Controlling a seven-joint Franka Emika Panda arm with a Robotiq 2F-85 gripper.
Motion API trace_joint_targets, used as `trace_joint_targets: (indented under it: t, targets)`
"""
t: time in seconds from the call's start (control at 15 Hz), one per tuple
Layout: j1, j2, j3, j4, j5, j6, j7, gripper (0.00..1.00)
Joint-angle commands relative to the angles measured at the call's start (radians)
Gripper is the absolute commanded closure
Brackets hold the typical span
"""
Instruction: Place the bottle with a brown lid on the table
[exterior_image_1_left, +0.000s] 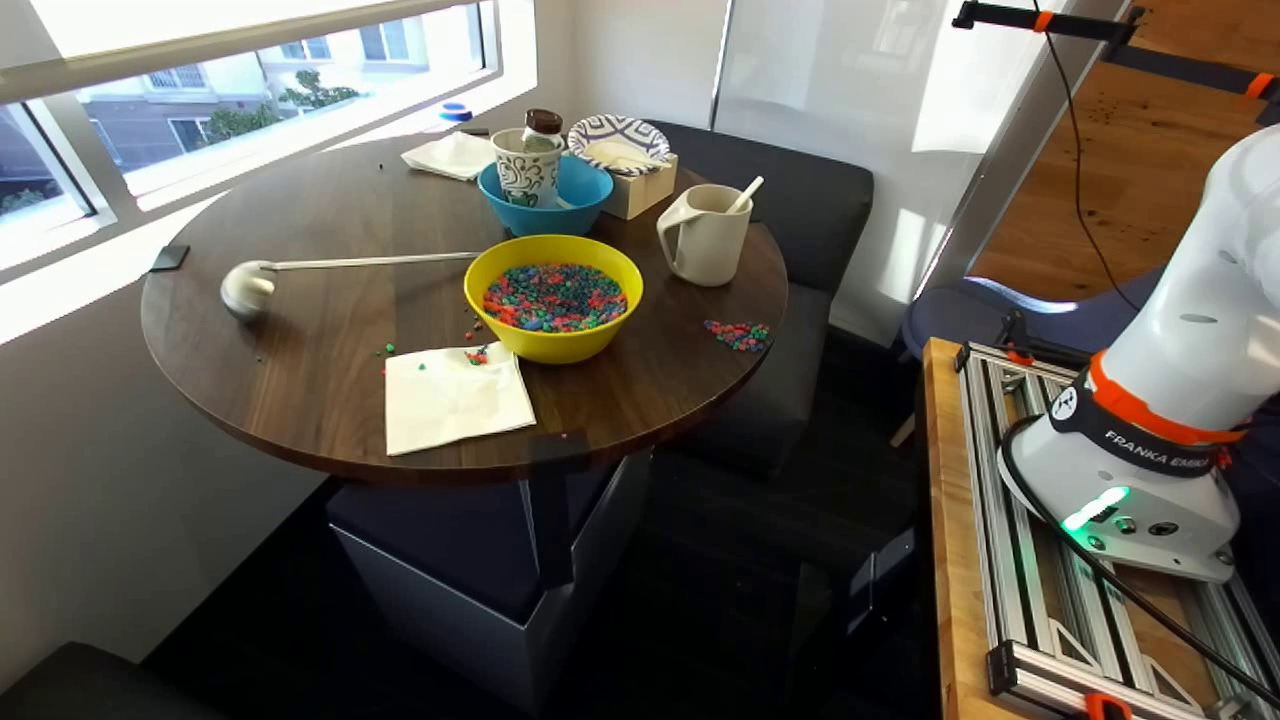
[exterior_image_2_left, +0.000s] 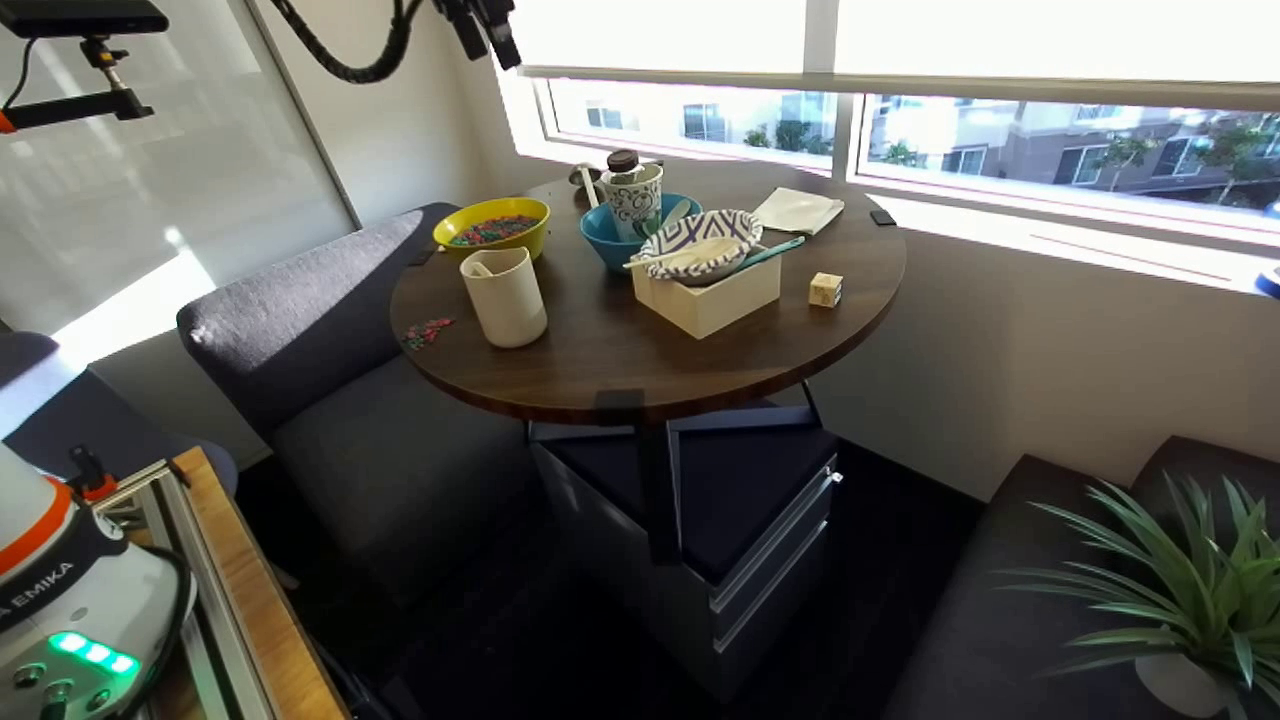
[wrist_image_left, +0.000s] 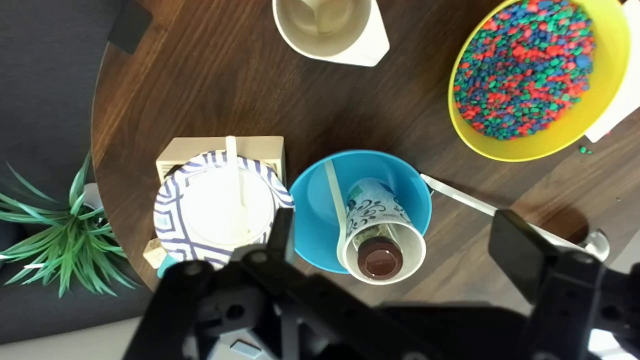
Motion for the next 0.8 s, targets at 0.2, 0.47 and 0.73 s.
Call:
trace_joint_targets:
  t: [0.2, 0.47, 0.73]
  targets:
    - [0.024, 0.242, 0.003, 0.142, 0.032, 0.02, 0.009, 0.0]
    - [0.024, 0.239, 0.0, 0.128, 0.013, 0.034, -0.001, 0.0]
    - [0.03, 0.288, 0.004, 0.158, 0.008, 0.06, 0.039, 0.0]
